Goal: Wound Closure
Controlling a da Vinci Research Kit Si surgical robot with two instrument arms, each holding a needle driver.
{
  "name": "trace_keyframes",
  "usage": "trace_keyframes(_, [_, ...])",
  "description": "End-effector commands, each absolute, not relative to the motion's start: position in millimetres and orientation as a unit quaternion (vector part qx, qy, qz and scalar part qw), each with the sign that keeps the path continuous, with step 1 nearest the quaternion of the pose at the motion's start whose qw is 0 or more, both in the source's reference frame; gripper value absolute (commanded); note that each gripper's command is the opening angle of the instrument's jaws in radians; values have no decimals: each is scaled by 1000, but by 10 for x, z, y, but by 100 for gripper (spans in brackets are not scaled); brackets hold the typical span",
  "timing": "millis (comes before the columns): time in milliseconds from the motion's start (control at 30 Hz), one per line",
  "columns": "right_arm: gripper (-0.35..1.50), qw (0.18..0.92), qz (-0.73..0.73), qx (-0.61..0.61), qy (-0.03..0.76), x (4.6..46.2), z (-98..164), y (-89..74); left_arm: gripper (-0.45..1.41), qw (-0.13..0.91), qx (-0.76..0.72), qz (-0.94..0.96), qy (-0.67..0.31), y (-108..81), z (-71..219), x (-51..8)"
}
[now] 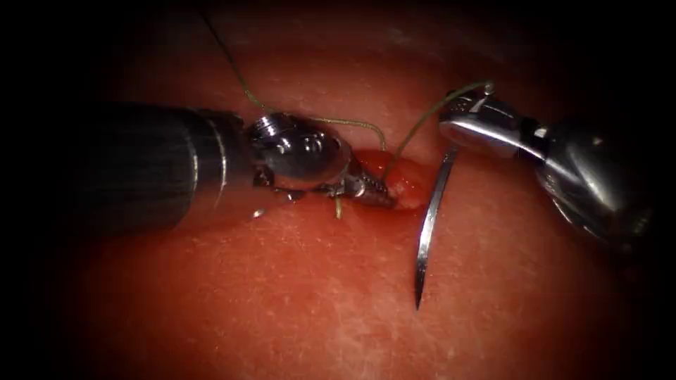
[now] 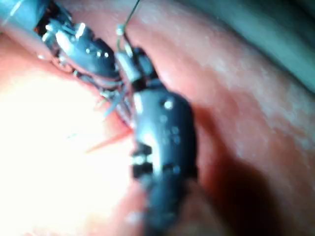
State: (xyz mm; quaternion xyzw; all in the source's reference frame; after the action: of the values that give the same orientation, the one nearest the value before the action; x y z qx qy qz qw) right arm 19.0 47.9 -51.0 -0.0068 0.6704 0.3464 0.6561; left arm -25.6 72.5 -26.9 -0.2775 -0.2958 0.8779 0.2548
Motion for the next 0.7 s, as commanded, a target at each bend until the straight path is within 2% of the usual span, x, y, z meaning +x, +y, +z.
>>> trace_keyframes(33, [-35, 657, 344, -9, 671, 196, -503, 479, -35, 246, -272, 878, -309, 723, -264, -263])
trace_keyframes(167, [-35, 663, 323, -20, 675, 196, -499, 484, -35, 202, -249, 865, -385, 711, -272, -271])
trace_keyframes(333, [-35, 675, 291, -50, 676, 197, -489, 499, -34, 178, -235, 857, -422, 705, -276, -277])
trace_keyframes(700, [-35, 699, 254, -122, 658, 205, -469, 513, -33, 168, -247, 841, -451, 718, -288, -279])
